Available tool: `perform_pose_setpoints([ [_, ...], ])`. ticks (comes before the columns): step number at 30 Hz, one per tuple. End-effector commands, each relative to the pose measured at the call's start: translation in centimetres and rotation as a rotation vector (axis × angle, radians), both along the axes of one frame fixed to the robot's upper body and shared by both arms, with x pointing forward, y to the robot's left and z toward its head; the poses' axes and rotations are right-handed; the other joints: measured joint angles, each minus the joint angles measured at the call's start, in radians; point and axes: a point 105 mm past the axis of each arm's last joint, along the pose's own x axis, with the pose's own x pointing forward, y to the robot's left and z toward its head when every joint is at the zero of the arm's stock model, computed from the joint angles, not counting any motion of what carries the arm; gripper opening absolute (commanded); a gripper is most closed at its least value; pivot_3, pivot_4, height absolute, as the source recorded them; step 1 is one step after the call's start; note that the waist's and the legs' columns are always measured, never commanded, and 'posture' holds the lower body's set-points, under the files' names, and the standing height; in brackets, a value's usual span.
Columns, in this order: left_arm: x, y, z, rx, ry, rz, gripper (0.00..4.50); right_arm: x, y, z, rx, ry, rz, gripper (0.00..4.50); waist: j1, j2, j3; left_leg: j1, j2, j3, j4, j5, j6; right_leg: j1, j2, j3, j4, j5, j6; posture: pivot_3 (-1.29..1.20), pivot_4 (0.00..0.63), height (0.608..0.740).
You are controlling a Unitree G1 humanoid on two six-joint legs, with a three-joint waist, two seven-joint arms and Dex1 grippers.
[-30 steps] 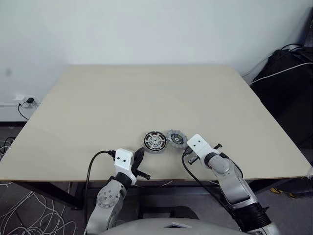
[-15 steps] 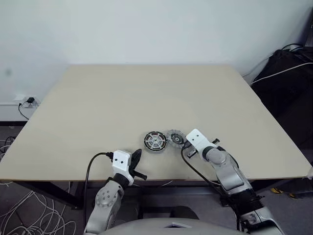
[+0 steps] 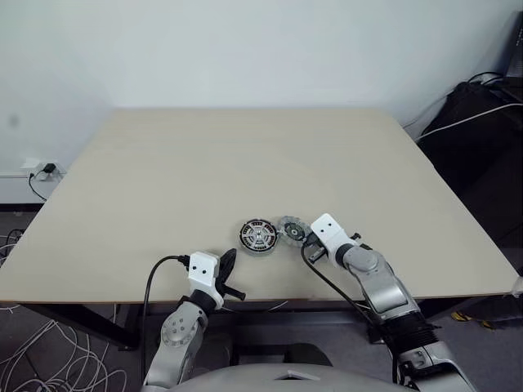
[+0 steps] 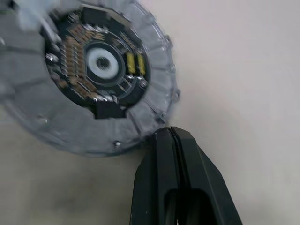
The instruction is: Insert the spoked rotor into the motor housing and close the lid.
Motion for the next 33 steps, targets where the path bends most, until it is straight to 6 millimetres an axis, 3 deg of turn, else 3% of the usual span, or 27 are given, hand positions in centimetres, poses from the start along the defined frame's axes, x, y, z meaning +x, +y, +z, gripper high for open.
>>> perform_pose_setpoints([
  [1, 0.5, -0.2, 0.7, -0.014, -0.046, -0.008, 0.00, 0.6, 0.6, 1.4, 0.058, -0.045, 0.012, 0.03, 0.000, 0.000, 0.000, 0.000, 0.000, 0.000, 0.000, 0.000, 0.000, 0.000, 0.000, 0.000, 0.000, 0.000, 0.000, 0.00, 0.000, 0.740],
  [8, 0.5, -0.6, 1.8, -0.025, -0.063, -0.011, 0.00, 0.6, 0.2, 1.5, 0.111, -0.049, -0.023, 0.03, 0.000, 0.000, 0.000, 0.000, 0.000, 0.000, 0.000, 0.000, 0.000, 0.000, 0.000, 0.001, 0.000, 0.000, 0.000, 0.00, 0.000, 0.740],
  [15, 0.3, -0.9, 2.5, -0.029, -0.063, -0.010, 0.00, 0.9, -1.1, 1.9, -0.100, -0.091, -0.002, 0.03, 0.001, 0.001, 0.000, -0.001, 0.000, 0.000, 0.000, 0.000, 0.000, 0.000, -0.001, 0.001, 0.000, 0.000, 0.000, 0.00, 0.000, 0.740],
  [33, 0.5, -0.9, 3.3, -0.039, -0.068, 0.002, 0.00, 0.2, 0.5, 2.7, -0.123, 0.007, 0.114, 0.03, 0.003, 0.000, 0.000, -0.001, 0.000, 0.000, 0.000, 0.000, 0.000, -0.001, -0.001, 0.000, -0.001, 0.000, 0.000, 0.00, 0.000, 0.740],
])
